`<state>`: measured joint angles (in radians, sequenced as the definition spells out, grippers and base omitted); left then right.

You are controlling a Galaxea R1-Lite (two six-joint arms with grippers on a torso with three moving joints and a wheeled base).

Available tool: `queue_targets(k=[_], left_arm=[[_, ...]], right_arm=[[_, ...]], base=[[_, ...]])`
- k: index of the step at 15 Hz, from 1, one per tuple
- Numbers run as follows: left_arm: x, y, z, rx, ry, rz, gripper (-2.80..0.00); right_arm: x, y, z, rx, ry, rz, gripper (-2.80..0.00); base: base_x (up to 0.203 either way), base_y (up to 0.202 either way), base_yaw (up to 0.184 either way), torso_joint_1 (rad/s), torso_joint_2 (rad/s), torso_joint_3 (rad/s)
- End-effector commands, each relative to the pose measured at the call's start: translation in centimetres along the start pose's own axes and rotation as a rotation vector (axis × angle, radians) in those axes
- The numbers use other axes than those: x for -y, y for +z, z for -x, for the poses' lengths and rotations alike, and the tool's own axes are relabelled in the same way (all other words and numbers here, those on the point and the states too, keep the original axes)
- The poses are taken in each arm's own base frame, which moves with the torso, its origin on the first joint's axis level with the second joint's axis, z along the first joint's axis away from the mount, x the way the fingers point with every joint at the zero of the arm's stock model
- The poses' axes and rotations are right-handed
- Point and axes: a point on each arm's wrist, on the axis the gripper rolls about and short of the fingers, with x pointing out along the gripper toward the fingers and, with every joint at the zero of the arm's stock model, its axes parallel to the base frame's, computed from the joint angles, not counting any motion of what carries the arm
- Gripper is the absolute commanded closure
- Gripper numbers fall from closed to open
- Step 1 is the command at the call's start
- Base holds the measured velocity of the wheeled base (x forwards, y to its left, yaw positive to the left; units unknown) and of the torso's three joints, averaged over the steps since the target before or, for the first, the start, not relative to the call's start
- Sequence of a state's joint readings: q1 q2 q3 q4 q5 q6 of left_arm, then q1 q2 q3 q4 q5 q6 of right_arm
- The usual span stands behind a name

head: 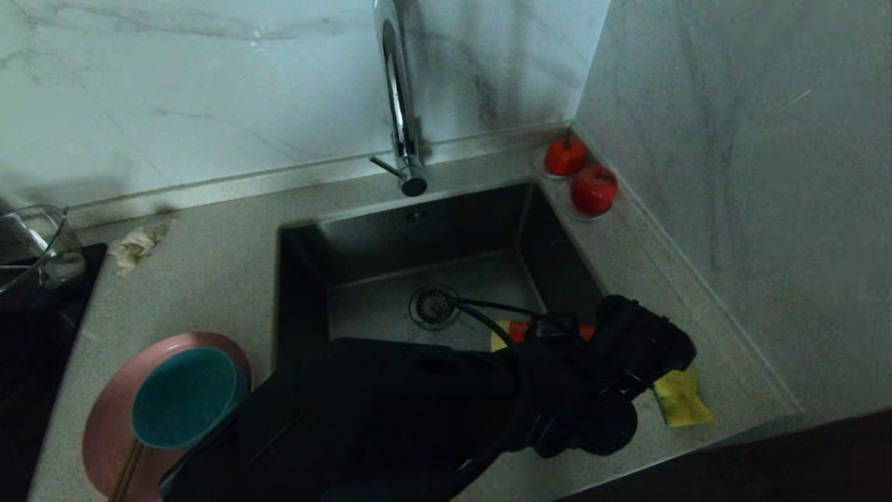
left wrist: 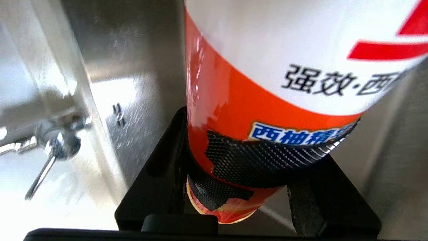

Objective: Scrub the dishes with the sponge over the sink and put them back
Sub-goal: Squeeze it onto the sponge

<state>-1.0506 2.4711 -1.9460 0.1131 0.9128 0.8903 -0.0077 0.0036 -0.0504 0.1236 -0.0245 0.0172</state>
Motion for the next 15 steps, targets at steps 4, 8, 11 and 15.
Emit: queue_targets(k=[4, 8, 11, 15], left_arm=[[0.3, 0.0, -2.0, -0.036, 0.075, 0.033, 0.0], [-0.1, 0.1, -2.7, -0.036, 0.124, 0.045, 0.0], [-0.4, 0.2, -2.7, -0.028, 0.14, 0.051, 0.0], [-0.7, 0.7, -2.8, 0.0, 0.188, 0.069, 0.0]], right_arm=[[0.0, 0.0, 0.0, 0.0, 0.0, 0.0, 0.0], [0.0, 0.0, 0.0, 0.0, 0.0, 0.0, 0.0], [0.0, 0.0, 0.0, 0.0, 0.0, 0.0, 0.0], [0.0, 0.0, 0.0, 0.0, 0.0, 0.0, 0.0]], base=[[0.0, 0.0, 0.0, 0.0, 0.0, 0.0], [0.0, 0.0, 0.0, 0.0, 0.0, 0.0], [0.0, 0.0, 0.0, 0.0, 0.0, 0.0], [0.0, 0.0, 0.0, 0.0, 0.0, 0.0]])
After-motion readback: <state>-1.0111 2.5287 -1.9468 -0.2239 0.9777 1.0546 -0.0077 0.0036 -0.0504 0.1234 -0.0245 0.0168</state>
